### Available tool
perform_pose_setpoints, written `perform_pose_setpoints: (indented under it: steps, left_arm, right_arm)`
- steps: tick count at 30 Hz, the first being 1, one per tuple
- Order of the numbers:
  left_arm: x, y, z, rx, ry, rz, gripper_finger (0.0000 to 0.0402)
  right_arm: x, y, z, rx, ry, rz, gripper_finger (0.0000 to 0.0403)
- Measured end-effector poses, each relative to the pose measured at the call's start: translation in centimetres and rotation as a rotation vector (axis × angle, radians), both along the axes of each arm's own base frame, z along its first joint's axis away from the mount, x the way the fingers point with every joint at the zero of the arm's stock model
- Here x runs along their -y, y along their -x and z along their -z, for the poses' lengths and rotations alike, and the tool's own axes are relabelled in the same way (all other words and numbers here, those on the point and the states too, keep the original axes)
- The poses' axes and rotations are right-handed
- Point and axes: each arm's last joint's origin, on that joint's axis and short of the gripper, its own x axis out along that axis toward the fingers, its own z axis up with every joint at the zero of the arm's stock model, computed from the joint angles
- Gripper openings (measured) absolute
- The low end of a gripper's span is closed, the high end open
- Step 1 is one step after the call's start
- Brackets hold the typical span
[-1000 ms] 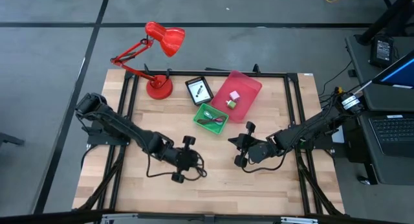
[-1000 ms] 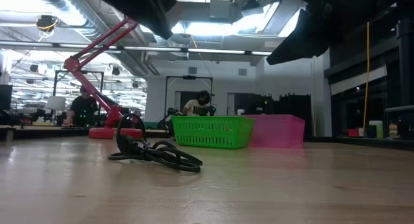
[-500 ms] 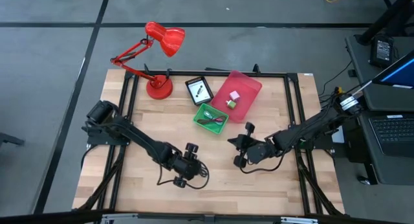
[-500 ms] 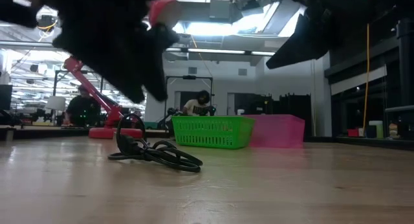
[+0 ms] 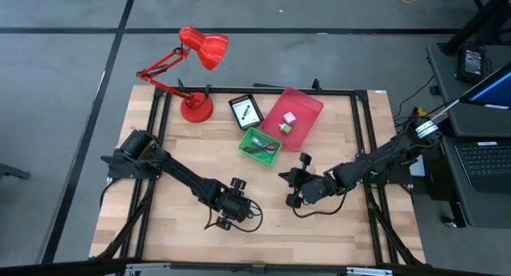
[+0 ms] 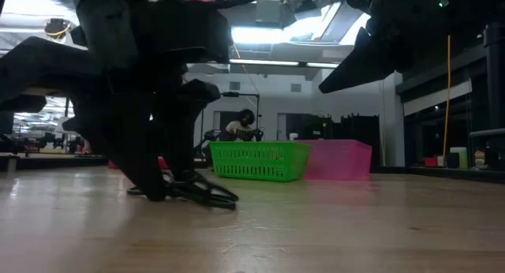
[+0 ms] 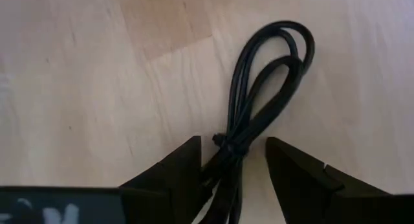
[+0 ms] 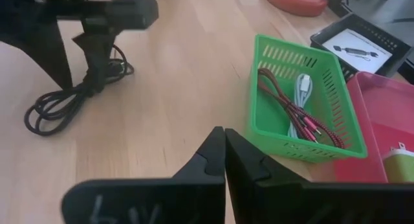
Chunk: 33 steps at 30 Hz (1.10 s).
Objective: Pick and place items into bin
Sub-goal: Put the black charger cable into the green bin
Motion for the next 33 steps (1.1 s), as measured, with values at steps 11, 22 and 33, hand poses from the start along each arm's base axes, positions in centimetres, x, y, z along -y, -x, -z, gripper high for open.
perform_pose_setpoints:
  steps: [11, 22, 33]
  left_arm:
    - [-1.0, 0.2, 0.5, -0.103, 0.006, 0.061, 0.0032]
    - [-1.5, 1.3, -1.1, -0.137, -0.031, 0.129, 0.0028]
    - [-2.7, 2.7, -8.0, 0.047, 0.024, 0.15, 0.0028]
  right_arm:
    - [0.0, 0.0, 0.0, 0.004, 0.001, -0.002, 0.0]
    - [0.0, 0.0, 0.0, 0.006, -0.001, -0.002, 0.0]
    - [-0.1, 0.0, -0.1, 0.011, -0.004, -0.004, 0.0]
